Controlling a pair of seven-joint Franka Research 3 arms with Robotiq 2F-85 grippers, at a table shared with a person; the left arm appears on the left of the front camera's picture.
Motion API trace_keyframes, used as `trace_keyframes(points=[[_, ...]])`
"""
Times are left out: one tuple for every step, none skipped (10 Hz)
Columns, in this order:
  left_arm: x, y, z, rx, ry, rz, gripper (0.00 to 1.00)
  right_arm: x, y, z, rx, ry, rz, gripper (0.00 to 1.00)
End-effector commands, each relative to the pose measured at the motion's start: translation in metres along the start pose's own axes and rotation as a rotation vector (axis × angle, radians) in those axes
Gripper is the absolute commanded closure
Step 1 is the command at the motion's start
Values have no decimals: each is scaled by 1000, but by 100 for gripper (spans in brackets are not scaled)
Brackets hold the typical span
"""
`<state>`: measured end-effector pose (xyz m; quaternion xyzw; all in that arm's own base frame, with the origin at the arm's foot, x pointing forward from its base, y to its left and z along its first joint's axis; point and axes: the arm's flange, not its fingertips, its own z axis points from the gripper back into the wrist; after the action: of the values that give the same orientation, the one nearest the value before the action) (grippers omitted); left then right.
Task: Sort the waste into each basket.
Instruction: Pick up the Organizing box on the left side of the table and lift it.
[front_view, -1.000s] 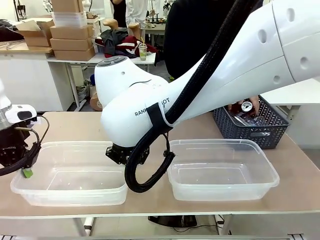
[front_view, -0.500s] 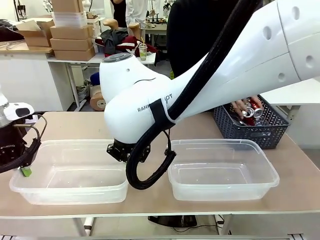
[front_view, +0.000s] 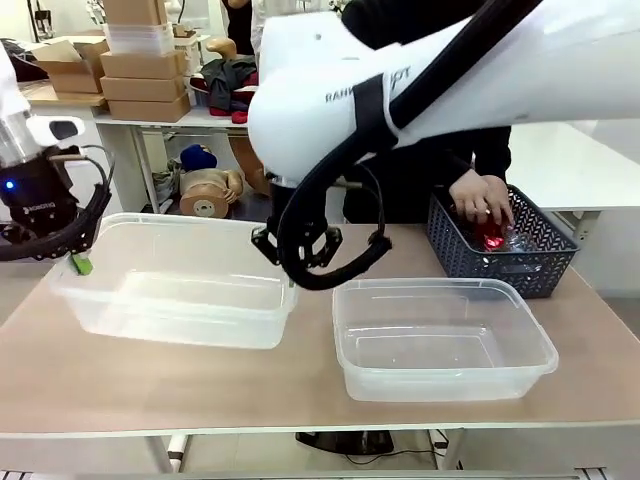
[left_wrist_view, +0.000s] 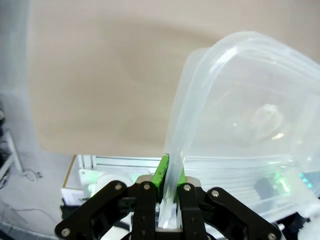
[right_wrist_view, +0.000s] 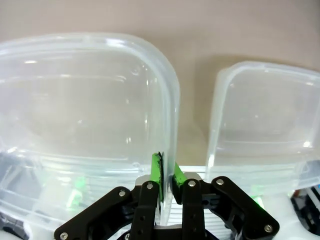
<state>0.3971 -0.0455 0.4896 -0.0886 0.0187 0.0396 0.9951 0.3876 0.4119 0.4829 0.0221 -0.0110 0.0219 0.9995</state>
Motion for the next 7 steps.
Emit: trace_keyframes(points=[[-5, 27, -25, 17, 14, 31, 100, 0, 8, -17, -6, 16, -14, 100], [-5, 27, -25, 17, 14, 31, 100, 0, 8, -17, -6, 16, -14, 100], [-5, 27, -25, 17, 14, 31, 100, 0, 8, -17, -6, 16, -14, 100], [-5, 27, -25, 17, 14, 31, 100, 0, 8, -17, -6, 16, -14, 100], [-8, 14, -29, 5, 48, 25, 94, 0, 9, -14, 6, 16, 3, 94], [-9, -10, -29, -29, 32, 39, 94, 15, -9, -12, -68, 26, -52, 94], [-14, -40, -34, -36, 54, 43, 94, 17, -32, -5, -58, -8, -60, 94]])
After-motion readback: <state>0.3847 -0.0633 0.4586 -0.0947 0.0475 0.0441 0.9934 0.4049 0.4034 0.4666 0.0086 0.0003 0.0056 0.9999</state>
